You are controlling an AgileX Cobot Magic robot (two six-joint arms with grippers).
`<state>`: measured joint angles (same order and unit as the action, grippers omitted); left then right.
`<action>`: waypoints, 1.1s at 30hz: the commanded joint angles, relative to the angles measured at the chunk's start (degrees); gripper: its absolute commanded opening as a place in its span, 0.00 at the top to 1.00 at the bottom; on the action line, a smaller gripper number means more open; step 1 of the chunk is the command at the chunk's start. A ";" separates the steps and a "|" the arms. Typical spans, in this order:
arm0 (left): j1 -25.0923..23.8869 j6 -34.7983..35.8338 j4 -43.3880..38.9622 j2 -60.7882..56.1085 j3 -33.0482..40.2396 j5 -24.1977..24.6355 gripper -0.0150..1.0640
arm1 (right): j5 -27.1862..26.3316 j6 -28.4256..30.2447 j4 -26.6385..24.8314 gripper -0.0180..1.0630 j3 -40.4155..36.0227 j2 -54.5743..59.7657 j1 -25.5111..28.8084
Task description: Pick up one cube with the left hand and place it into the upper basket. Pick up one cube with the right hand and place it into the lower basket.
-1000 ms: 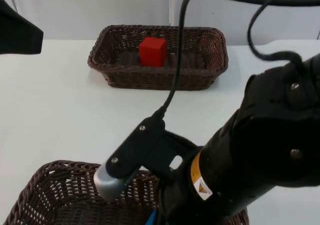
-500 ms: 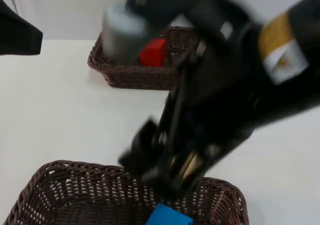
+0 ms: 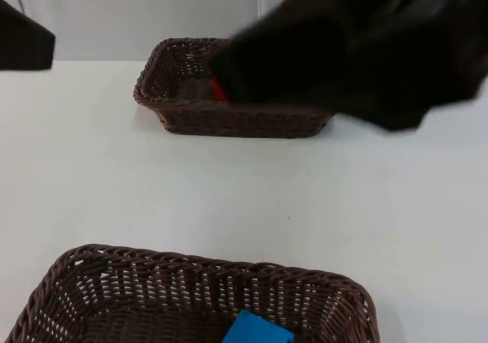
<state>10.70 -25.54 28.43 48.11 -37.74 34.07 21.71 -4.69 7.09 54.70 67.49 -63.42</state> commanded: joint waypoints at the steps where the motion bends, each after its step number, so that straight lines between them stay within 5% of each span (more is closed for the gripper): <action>1: -0.15 -0.13 -0.36 -3.18 0.33 0.13 0.10 | 0.42 0.48 0.22 0.27 0.36 -2.55 -0.22; 13: -0.15 -0.13 -0.36 -14.85 0.33 5.93 0.10 | 3.47 0.48 0.22 0.27 -1.45 -7.47 -0.22; 33: -0.15 2.33 -5.34 -27.82 0.33 19.85 0.10 | 2.99 -0.44 0.22 0.27 -16.50 -26.90 -0.22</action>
<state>10.70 -24.56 24.65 21.61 -37.74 52.66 25.28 -4.90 7.09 39.25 42.67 -63.42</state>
